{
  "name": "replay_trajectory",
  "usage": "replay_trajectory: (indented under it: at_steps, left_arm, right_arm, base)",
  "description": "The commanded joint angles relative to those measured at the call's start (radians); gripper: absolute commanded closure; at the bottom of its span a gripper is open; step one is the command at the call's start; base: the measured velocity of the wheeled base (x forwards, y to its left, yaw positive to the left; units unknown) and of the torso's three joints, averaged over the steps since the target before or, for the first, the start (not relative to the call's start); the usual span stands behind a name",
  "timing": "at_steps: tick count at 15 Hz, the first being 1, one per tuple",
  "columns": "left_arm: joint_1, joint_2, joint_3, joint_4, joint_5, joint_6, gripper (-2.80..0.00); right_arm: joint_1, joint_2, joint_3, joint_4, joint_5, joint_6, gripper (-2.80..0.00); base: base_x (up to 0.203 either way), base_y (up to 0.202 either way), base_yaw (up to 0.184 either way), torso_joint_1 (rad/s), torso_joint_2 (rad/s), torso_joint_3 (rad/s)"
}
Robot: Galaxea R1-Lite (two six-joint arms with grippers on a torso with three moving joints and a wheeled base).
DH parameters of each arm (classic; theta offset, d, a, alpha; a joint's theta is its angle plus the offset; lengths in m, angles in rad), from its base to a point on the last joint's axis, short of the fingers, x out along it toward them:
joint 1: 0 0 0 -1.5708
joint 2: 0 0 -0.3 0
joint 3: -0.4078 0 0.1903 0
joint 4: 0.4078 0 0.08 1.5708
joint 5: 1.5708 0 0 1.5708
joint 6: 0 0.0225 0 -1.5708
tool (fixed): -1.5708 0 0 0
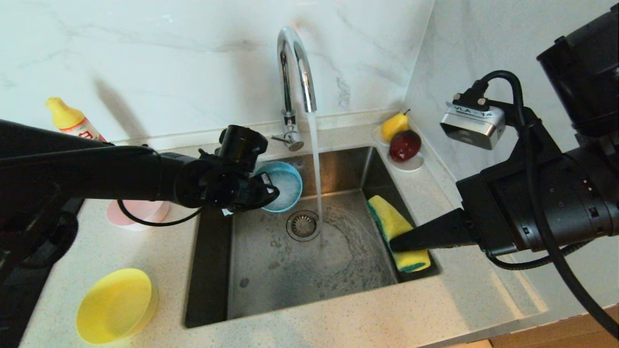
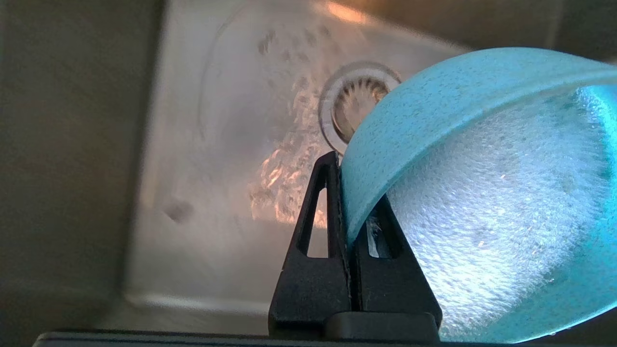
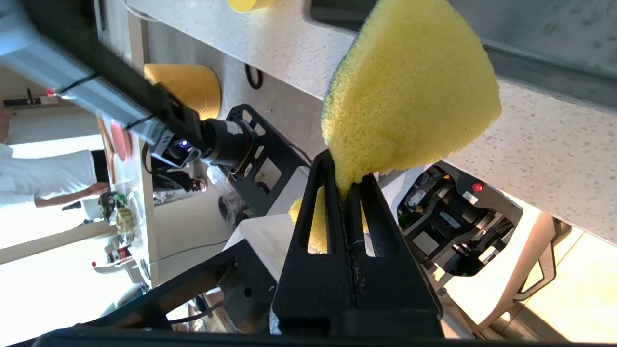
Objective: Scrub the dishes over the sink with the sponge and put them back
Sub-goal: Rinse the bowl
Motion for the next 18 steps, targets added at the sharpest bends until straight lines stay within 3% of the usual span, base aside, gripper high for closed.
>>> replay_trajectory:
  at_steps: [1, 3, 5, 11, 18]
  left_arm:
    - [0.000, -0.181, 0.222, -0.216, 0.015, 0.112, 0.00]
    - [0.000, -0.279, 0.374, -0.473, 0.022, 0.245, 0.00]
    - [0.001, -0.336, 0.439, -0.641, 0.026, 0.345, 0.00]
    - [0.007, -0.339, 0.439, -0.881, 0.016, 0.498, 0.00]
    - [0.007, -0.344, 0.455, -1.119, -0.015, 0.518, 0.00]
  right_arm:
    - [-0.012, 0.002, 0.004, 0.003, 0.002, 0.005, 0.00]
    - [-0.028, 0.008, 0.006, 0.004, 0.002, 0.005, 0.00]
    - [-0.028, 0.009, 0.006, 0.004, 0.002, 0.007, 0.00]
    - [-0.026, 0.012, -0.008, 0.004, 0.002, 0.007, 0.00]
    - [-0.026, 0.031, -0.025, 0.004, -0.001, 0.004, 0.00]
  base:
    - [0.000, 0.000, 0.000, 0.000, 0.00, 0.000]
    - [0.000, 0.000, 0.000, 0.000, 0.00, 0.000]
    - [0.000, 0.000, 0.000, 0.000, 0.00, 0.000]
    - [0.000, 0.000, 0.000, 0.000, 0.00, 0.000]
    - [0.000, 0.000, 0.000, 0.000, 0.00, 0.000]
